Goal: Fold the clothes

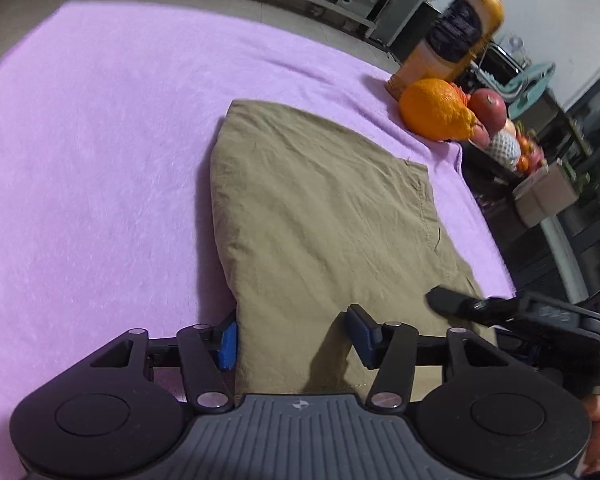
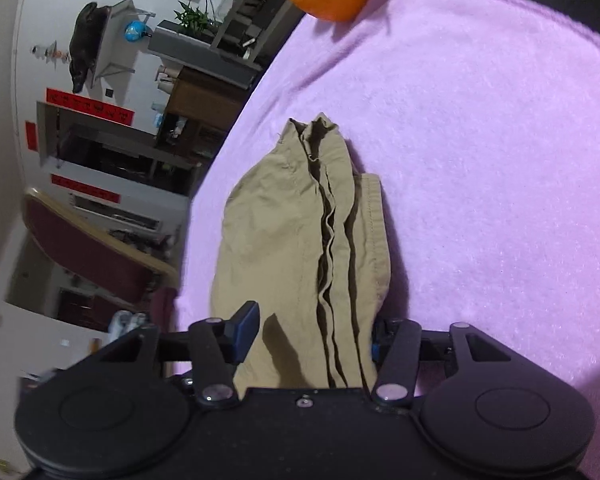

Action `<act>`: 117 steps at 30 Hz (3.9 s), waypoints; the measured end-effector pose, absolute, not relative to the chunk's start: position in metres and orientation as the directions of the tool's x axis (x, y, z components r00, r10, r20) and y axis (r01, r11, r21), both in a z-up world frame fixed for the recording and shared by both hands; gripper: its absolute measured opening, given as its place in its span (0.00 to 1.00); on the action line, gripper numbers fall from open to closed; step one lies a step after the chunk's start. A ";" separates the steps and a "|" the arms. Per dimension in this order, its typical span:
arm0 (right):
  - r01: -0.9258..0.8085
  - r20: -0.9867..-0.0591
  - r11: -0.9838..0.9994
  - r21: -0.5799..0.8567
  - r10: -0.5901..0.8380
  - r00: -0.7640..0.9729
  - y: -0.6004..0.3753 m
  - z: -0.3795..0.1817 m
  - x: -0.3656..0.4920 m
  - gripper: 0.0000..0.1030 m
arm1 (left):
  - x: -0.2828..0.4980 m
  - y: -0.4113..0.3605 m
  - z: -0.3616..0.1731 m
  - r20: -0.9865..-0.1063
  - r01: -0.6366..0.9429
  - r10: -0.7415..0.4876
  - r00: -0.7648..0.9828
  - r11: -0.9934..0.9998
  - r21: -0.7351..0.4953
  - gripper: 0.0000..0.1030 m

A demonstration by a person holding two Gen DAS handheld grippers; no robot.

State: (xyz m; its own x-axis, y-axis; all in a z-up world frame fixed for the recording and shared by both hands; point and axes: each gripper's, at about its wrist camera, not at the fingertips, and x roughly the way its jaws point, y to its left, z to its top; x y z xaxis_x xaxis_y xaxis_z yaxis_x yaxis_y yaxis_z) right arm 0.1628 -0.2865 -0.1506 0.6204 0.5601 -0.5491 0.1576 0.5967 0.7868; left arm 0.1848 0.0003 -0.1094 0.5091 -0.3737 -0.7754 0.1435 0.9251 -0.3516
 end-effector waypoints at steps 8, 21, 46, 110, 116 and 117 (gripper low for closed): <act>0.175 -0.608 0.715 0.677 0.410 0.680 -0.270 -0.092 0.133 0.10 | 0.155 -0.042 -0.052 -0.731 0.260 -0.301 0.612 0.950 -0.173 0.31; 0.261 -0.628 0.763 0.592 0.233 0.742 -0.389 -0.030 0.092 0.10 | 0.166 -0.173 -0.042 -0.673 0.419 -0.457 0.582 0.878 -0.233 0.31; 0.323 -0.638 0.861 0.393 0.003 0.770 -0.448 -0.066 0.071 0.50 | 0.164 -0.204 -0.076 -0.661 0.537 -0.487 0.571 0.830 -0.147 0.23; 0.386 -0.797 0.917 0.100 -0.159 0.583 -0.304 0.091 -0.028 1.00 | 0.019 -0.170 0.034 -0.772 0.445 -0.349 0.531 0.890 -0.096 0.92; 0.388 -0.801 0.916 0.107 -0.151 0.579 -0.307 0.087 -0.026 1.00 | 0.021 -0.173 0.031 -0.780 0.438 -0.336 0.527 0.894 -0.090 0.93; 0.388 -0.802 0.915 0.109 -0.150 0.579 -0.307 0.086 -0.026 1.00 | 0.022 -0.173 0.030 -0.781 0.438 -0.334 0.528 0.895 -0.087 0.93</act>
